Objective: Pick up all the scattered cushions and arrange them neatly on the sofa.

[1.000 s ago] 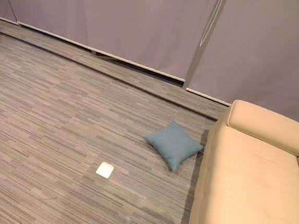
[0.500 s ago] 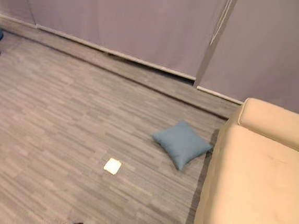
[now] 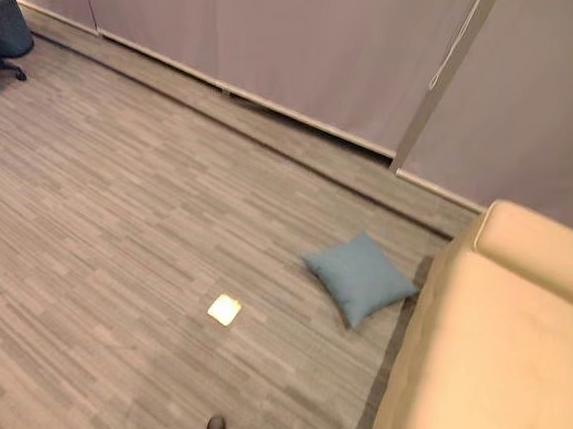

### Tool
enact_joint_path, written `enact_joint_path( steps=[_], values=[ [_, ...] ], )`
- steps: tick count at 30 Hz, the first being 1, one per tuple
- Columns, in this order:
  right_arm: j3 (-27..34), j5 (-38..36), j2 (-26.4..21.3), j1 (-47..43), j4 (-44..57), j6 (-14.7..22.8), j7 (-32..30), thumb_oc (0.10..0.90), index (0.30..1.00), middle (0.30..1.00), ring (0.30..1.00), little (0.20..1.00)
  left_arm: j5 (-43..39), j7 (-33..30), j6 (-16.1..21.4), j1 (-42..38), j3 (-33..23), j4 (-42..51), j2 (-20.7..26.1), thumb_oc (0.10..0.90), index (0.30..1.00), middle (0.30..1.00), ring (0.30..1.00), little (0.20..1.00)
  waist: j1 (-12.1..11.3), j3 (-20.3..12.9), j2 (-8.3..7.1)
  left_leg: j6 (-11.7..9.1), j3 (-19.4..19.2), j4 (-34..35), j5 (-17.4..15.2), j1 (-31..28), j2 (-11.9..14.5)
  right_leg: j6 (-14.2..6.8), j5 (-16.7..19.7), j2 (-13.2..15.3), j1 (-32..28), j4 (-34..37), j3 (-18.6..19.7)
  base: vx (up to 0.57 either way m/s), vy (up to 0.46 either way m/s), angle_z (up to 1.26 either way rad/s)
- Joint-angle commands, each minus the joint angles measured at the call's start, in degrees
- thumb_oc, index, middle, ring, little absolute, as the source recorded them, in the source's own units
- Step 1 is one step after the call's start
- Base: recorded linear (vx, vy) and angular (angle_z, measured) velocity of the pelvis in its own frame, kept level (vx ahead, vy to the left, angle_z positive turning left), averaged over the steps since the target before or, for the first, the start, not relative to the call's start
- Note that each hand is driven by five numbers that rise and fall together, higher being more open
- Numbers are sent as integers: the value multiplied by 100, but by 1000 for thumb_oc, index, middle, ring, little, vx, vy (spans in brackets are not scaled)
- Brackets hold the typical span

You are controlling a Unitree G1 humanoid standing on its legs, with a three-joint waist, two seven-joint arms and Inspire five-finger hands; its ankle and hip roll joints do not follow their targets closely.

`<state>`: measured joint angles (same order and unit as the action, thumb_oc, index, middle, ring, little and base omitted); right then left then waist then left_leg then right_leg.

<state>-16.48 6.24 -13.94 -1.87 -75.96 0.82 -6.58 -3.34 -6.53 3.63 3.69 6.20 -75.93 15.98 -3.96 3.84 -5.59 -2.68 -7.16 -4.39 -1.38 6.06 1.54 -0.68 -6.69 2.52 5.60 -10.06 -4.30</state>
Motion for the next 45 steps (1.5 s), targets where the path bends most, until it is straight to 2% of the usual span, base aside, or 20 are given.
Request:
enact_joint_path(
  steps=[1, 3, 6, 8, 10, 11, 15, 18, 20, 22, 23, 24, 25, 26, 30, 31, 34, 36, 41, 45],
  values=[
    [-39, 38, -244, -252, 317, 93, -93, 800, 900, 900, 900, 900, -10, -76, 135, -114, -83, 258, 270, 800, 900, 900, 900, 900, 67, 133, -226, 404, 222, -425, -324, 255, -467, -744, 464, 432, -703, -364, 229, 134, 128, 13],
    [-28, 9, -232, -269, 395, 123, -106, 800, 900, 900, 900, 900, -27, -78, 157, -124, -46, 340, 293, 800, 900, 900, 900, 900, 124, 171, -188, 463, 287, -418, -392, 154, -501, -752, 664, 405, -426, -794, 339, 169, 128, 28],
    [-56, 9, -237, -256, 446, 130, -106, 800, 900, 900, 900, 900, -32, -87, 168, -112, -25, 395, 305, 800, 900, 900, 900, 900, 184, 211, -138, 493, 378, -341, -476, -38, -504, -662, 599, 354, -115, -945, 305, 174, 68, 6],
    [-94, -22, -235, -256, 473, 152, -90, 800, 900, 900, 900, 900, 15, -85, 169, -132, 40, 402, 317, 800, 900, 900, 900, 900, 336, 257, -110, 478, 537, -167, -507, -313, -550, -583, 429, 58, 239, -532, 306, 260, 42, 9],
    [-110, -36, -242, -242, 471, 158, -90, 800, 900, 900, 900, 900, 51, -79, 171, -141, 65, 385, 320, 800, 900, 900, 900, 900, 419, 302, -115, 476, 634, -92, -542, -465, -590, -574, 442, -102, 337, -358, 356, 220, 24, 34],
    [-113, -50, -264, -212, 449, 154, -88, 800, 900, 900, 900, 900, 138, -49, 158, -175, 105, 331, 327, 800, 900, 900, 900, 900, 558, 353, -153, 457, 830, 23, -595, -708, -701, -614, 607, -335, 536, 158, 453, 281, 31, 55],
    [-109, 5, -270, -92, 383, 145, -113, 800, 900, 900, 900, 900, 262, 9, 173, -202, 138, 196, 359, 800, 900, 900, 900, 900, 766, 430, -206, 382, 1186, 70, -736, -1052, -850, -675, 914, -472, 827, 582, 329, 285, -14, 43],
    [3, -3, -298, 123, 300, 102, -100, 800, 900, 900, 900, 900, 447, 4, 156, -183, 218, 155, 341, 800, 900, 900, 900, 900, 883, 285, -214, 278, 1289, -44, -922, -1234, -833, -494, 917, -451, 620, 648, 490, 257, -68, 89],
    [85, -17, -311, 237, 258, 97, -76, 800, 900, 900, 900, 900, 458, -15, 151, -152, 221, 142, 315, 800, 900, 900, 900, 900, 983, 179, -140, 54, 1167, -328, -781, -1265, -666, -396, 889, -452, 457, 670, 442, 278, -73, 88],
    [112, -52, -356, 250, 262, 67, -72, 800, 900, 900, 900, 900, 469, -3, 138, -120, 252, 206, 311, 800, 900, 900, 900, 900, 1022, 212, -166, -251, 942, -1467, -217, -837, -504, -284, 819, -398, 204, 707, 479, 175, -53, 34],
    [113, -53, -356, 250, 263, 66, -72, 800, 900, 900, 900, 900, 469, -2, 137, -120, 253, 208, 311, 800, 900, 900, 900, 900, 1025, 208, -154, -254, 945, -1527, -248, -800, -493, -282, 821, -409, 215, 705, 472, 48, -33, 22],
    [105, -76, -394, 217, 275, 51, -79, 800, 900, 900, 900, 900, 446, -8, 115, -136, 259, 250, 323, 800, 900, 900, 900, 900, 986, 294, -207, -287, 843, -2165, -25, -431, -456, -213, 811, -379, 104, 727, 526, 76, -78, 0],
    [96, -137, -439, 156, 275, 40, -108, 800, 900, 900, 900, 900, 374, -49, 100, -163, 251, 293, 323, 800, 900, 900, 900, 900, 906, 382, -312, -182, 620, -2873, 73, -5, -353, -92, 730, -380, -104, 784, 647, 156, -98, -13],
    [102, -178, -457, 144, 253, 38, -119, 800, 900, 900, 900, 900, 374, -67, 96, -156, 269, 315, 308, 800, 900, 900, 900, 900, 871, 379, -363, -108, 530, -2976, -1, 151, -288, -68, 676, -347, -195, 807, 681, 224, -89, -39],
    [109, -227, -458, 126, 289, 72, -132, 800, 900, 900, 900, 900, 409, -74, 107, -123, 329, 311, 234, 800, 900, 900, 900, 900, 778, 339, -446, 51, 508, -1997, -472, 501, -277, -170, 495, -294, -448, 944, 824, 234, 23, -26],
    [99, -217, -456, 109, 278, 71, -136, 800, 900, 900, 900, 900, 423, -79, 98, -122, 326, 289, 226, 800, 900, 900, 900, 900, 742, 354, -427, 30, 560, -1511, -431, 504, -280, -207, 437, -290, -524, 979, 838, 267, 100, -30],
    [87, -210, -456, 105, 297, 106, -157, 800, 900, 900, 900, 900, 388, -81, 118, -127, 294, 254, 210, 800, 900, 900, 900, 900, 588, 385, -256, -95, 759, -285, 314, 737, -211, -230, 255, -426, -828, 1055, 956, 298, 143, -8],
    [73, -111, -416, 118, 266, 104, -143, 800, 900, 900, 900, 900, 482, -79, 93, -107, 308, 162, 163, 800, 900, 900, 900, 900, 586, 303, -224, -53, 808, 220, 352, 445, -199, -268, 139, -416, -912, 996, 985, 280, 134, -36],
    [18, 3, -289, 87, 335, 122, -94, 800, 900, 900, 900, 900, 651, -147, 58, -74, 298, 102, 172, 800, 900, 900, 900, 900, 512, 190, -255, 168, 657, 156, 128, 186, -345, -489, 143, -151, -746, 231, 1073, 244, 161, -57],
    [-85, 23, -247, -84, 493, 169, -69, 800, 900, 900, 900, 900, 685, -187, 21, -132, 281, 128, 309, 800, 900, 900, 900, 900, 451, 330, -254, 362, 591, -11, -110, 60, -362, -735, 691, -27, -144, -923, 986, 115, 56, -41]
  ],
)
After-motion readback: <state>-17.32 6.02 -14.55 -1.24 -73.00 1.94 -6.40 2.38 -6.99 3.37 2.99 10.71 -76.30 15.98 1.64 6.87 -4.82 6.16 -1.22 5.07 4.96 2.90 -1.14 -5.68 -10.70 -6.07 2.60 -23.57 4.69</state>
